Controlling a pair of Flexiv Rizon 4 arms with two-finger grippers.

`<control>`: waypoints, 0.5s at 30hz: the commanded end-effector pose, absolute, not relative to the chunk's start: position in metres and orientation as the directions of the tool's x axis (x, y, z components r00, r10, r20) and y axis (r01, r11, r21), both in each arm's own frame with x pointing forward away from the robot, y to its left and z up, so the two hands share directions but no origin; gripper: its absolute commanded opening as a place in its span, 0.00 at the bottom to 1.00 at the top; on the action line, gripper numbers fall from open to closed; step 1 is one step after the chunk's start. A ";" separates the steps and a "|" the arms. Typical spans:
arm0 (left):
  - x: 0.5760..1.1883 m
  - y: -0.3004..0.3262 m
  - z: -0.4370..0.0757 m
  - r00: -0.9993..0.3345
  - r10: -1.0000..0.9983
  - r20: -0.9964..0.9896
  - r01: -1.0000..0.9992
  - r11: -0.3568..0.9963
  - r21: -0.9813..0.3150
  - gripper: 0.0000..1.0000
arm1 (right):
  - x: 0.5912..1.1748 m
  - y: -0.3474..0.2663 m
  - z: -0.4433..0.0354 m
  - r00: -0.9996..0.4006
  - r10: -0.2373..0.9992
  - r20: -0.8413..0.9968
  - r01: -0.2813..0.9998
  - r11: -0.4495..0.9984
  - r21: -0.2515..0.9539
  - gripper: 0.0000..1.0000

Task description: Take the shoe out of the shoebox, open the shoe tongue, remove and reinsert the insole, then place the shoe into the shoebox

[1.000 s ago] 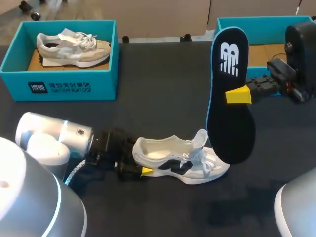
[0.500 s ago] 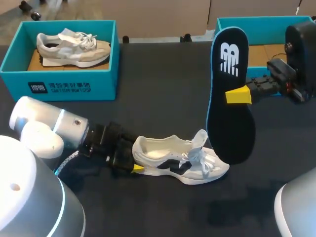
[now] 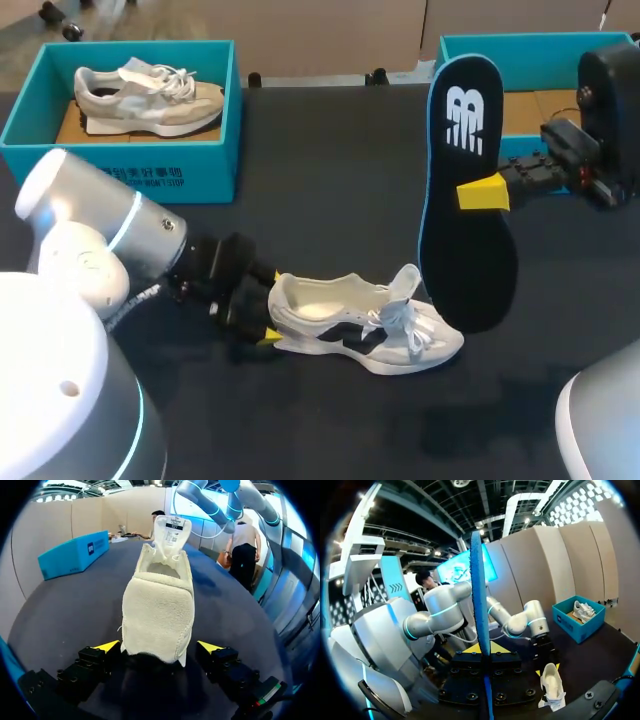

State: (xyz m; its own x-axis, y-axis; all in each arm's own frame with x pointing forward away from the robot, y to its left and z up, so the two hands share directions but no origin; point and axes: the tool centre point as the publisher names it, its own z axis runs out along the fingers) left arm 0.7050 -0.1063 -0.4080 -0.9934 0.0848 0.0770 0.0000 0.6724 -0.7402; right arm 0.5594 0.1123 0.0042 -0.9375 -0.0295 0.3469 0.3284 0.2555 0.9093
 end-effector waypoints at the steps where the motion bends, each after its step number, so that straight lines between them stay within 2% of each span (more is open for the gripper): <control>1: 0.706 -0.108 -0.408 -0.993 0.085 0.078 0.001 0.684 -0.729 1.00 | 0.561 0.114 0.003 -0.937 -0.032 0.347 0.328 0.256 0.909 0.00; 6: 0.709 -0.102 -0.397 -0.993 0.105 0.057 0.042 0.751 -0.659 1.00 | 0.561 0.114 0.003 -0.937 -0.032 0.347 0.328 0.256 0.909 0.00; 10: 0.715 -0.099 -0.393 -0.989 0.143 0.036 0.108 0.872 -0.477 1.00 | 0.561 0.114 0.003 -0.937 -0.032 0.347 0.328 0.256 0.909 0.00; 11: 0.720 -0.102 -0.389 -0.998 0.062 -0.010 0.060 0.898 -0.437 1.00 | 0.561 0.114 0.003 -0.937 -0.032 0.347 0.328 0.256 0.909 0.00; 12: 0.725 -0.104 -0.386 -0.997 0.005 -0.078 0.038 0.904 -0.425 1.00 | 0.561 0.114 0.003 -0.937 -0.032 0.347 0.328 0.256 0.909 0.00; 15: 0.725 -0.104 -0.386 -0.997 0.005 -0.078 0.038 0.904 -0.425 1.00 | 0.561 0.114 0.003 -0.937 -0.032 0.347 0.328 0.256 0.909 0.00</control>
